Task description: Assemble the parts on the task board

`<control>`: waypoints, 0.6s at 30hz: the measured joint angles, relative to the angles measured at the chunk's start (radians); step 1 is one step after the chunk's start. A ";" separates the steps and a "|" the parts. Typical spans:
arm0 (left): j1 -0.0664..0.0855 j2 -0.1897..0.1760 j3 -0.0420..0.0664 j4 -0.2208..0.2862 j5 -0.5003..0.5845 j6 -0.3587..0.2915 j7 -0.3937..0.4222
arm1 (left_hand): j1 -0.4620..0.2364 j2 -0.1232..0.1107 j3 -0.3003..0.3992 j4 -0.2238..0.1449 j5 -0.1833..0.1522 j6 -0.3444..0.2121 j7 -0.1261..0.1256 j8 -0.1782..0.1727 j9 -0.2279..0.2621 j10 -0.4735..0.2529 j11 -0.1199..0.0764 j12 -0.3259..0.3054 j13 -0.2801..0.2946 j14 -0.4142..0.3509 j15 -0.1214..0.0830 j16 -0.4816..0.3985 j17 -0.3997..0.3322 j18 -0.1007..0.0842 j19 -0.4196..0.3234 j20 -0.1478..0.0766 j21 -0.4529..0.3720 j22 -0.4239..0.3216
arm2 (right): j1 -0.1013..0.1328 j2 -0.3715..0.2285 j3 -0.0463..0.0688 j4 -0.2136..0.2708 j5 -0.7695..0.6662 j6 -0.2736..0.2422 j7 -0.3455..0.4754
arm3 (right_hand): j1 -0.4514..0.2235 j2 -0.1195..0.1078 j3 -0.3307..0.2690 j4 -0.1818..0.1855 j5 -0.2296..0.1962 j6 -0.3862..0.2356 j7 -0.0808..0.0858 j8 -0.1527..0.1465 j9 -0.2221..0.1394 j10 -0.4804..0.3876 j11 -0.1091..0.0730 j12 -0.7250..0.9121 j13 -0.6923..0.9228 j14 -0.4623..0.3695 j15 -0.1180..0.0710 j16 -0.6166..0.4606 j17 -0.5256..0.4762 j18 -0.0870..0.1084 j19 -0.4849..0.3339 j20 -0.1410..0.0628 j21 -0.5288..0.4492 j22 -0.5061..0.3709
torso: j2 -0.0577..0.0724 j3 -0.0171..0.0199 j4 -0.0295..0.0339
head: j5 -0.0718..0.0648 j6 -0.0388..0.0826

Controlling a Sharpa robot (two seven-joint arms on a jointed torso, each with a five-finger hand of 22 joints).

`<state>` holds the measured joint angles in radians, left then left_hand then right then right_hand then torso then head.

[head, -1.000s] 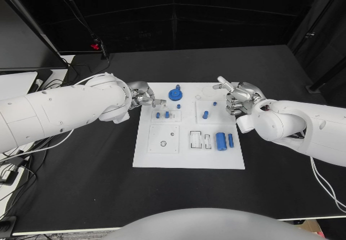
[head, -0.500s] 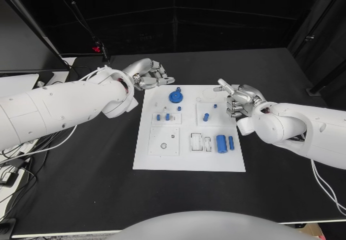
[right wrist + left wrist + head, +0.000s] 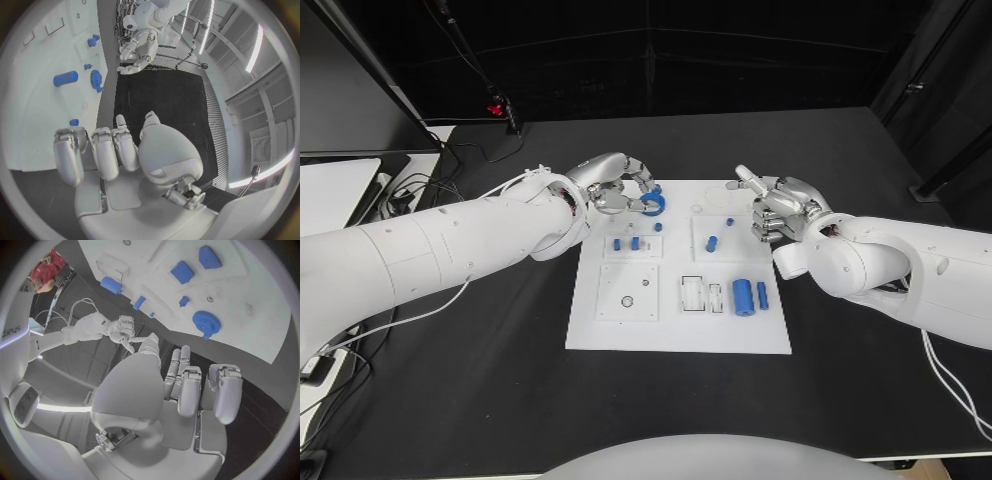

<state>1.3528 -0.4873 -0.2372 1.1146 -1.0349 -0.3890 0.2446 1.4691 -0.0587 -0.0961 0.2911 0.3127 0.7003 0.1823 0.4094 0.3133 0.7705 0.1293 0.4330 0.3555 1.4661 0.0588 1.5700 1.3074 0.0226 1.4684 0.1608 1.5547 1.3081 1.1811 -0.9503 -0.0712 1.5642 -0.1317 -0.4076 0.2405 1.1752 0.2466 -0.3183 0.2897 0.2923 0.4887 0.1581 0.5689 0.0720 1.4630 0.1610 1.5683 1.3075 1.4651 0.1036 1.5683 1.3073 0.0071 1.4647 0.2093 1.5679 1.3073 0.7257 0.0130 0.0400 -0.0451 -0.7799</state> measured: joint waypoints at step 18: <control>-0.027 0.048 0.000 -0.059 -0.410 -0.017 0.063 | 0.106 -0.040 0.160 -0.007 -0.163 0.132 -0.013 -0.187 -0.147 0.074 -0.010 -0.074 -0.220 0.000 0.000 0.000 0.000 -0.016 0.000 0.000 0.013 0.000 | 0.000 0.000 0.000 0.001 -0.010 -0.006 0.035 | 0.000 0.000 0.000 0.000 0.000 0.000 0.000 0.005 0.001 0.000 0.000 0.000 0.000 0.000 0.000 0.000 0.000 0.000 0.000 0.000 0.000 0.000 | -0.001 0.0001 0.0005 | -0.008 0.014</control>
<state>1.3253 -0.4397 -0.2371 1.0558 -1.4445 -0.4060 0.3077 1.5747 -0.0984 0.0637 0.2845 0.1500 0.8321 0.1694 0.2228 0.1663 0.8449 0.1194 0.3589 0.1351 1.4661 0.0587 1.5700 1.3074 0.0064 1.4684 0.1608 1.5678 1.3080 1.1811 -0.9498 -0.0712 1.5648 -0.1415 -0.4136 0.2753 1.1752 0.2466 -0.3183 0.2897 0.2924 0.4887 0.1581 0.5741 0.0728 1.4630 0.1609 1.5683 1.3076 1.4651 0.1036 1.5683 1.3073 0.0071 1.4647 0.2093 1.5679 1.3073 0.7247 0.0131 0.0405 -0.0527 -0.7656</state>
